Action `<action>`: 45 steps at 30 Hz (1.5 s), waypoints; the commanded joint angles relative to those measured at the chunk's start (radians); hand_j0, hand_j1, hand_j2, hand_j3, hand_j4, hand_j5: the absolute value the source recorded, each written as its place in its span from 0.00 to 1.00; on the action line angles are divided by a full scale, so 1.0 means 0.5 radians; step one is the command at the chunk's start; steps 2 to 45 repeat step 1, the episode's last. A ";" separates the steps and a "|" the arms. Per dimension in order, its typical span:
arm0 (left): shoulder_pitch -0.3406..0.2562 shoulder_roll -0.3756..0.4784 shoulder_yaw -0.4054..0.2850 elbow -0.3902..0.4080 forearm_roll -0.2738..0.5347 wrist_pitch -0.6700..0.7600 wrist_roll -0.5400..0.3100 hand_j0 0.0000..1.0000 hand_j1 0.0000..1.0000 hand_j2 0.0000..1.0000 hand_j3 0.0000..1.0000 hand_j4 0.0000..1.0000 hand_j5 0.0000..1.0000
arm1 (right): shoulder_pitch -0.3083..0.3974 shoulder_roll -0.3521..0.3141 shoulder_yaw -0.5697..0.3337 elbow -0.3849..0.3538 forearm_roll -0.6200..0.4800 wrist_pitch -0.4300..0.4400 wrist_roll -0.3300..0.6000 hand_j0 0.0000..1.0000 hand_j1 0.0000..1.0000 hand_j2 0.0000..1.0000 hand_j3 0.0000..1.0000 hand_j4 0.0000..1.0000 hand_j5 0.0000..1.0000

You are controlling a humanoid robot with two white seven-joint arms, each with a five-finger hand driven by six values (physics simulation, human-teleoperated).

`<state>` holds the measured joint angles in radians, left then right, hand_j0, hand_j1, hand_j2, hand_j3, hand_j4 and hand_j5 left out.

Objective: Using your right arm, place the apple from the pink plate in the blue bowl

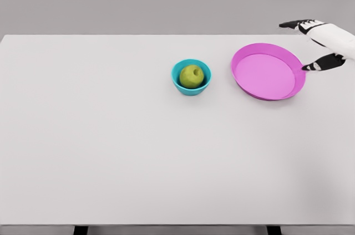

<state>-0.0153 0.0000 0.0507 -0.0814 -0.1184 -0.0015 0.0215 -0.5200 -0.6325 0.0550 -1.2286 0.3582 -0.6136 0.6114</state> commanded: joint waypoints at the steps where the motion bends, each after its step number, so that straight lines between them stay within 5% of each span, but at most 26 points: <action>1: 0.000 0.000 0.000 0.000 0.001 0.000 0.000 1.00 1.00 1.00 1.00 1.00 1.00 | 0.003 -0.011 -0.088 -0.013 -0.020 0.005 -0.001 1.00 1.00 1.00 1.00 1.00 1.00; 45: 0.000 0.000 0.000 0.000 0.001 0.000 0.000 1.00 1.00 1.00 1.00 1.00 1.00 | 0.003 -0.011 -0.088 -0.013 -0.020 0.005 -0.001 1.00 1.00 1.00 1.00 1.00 1.00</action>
